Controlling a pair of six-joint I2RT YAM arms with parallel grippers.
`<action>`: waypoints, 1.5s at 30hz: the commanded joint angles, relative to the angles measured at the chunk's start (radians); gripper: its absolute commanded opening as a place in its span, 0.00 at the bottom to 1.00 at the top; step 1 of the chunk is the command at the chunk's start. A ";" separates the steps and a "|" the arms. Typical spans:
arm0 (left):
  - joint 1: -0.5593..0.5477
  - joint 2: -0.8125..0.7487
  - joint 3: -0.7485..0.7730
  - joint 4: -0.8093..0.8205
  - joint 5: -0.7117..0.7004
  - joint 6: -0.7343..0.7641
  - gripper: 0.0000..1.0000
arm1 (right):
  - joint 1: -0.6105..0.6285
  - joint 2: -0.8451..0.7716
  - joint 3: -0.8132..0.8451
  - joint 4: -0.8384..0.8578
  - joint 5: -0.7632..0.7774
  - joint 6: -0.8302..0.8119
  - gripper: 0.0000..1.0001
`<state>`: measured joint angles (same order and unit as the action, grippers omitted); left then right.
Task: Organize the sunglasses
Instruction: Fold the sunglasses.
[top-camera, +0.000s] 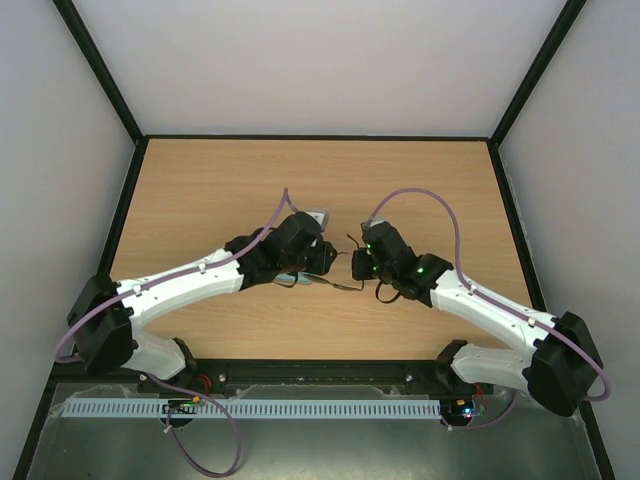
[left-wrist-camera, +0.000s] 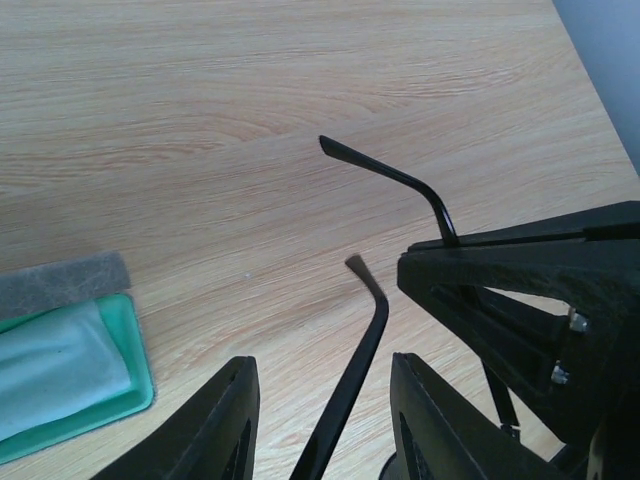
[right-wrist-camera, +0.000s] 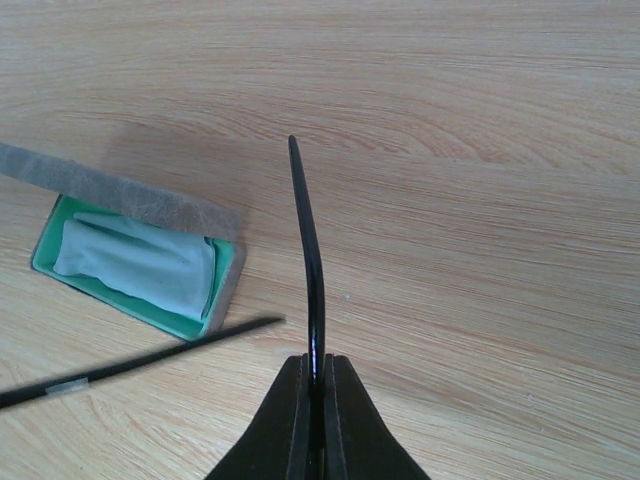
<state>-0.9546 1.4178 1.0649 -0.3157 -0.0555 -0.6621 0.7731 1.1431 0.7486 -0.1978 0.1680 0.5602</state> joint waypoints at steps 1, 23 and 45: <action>-0.007 0.014 -0.004 0.043 0.074 0.017 0.39 | 0.006 0.010 0.041 -0.023 0.019 -0.012 0.01; 0.010 -0.068 -0.097 0.185 0.384 0.043 0.40 | 0.006 -0.011 0.042 -0.015 -0.019 -0.016 0.01; -0.056 -0.523 -0.381 0.004 0.101 -0.163 0.34 | -0.011 0.090 0.144 -0.039 0.123 0.083 0.01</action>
<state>-0.9844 0.9154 0.7952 -0.2798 0.0902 -0.7467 0.7685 1.2072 0.8562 -0.2138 0.2481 0.6094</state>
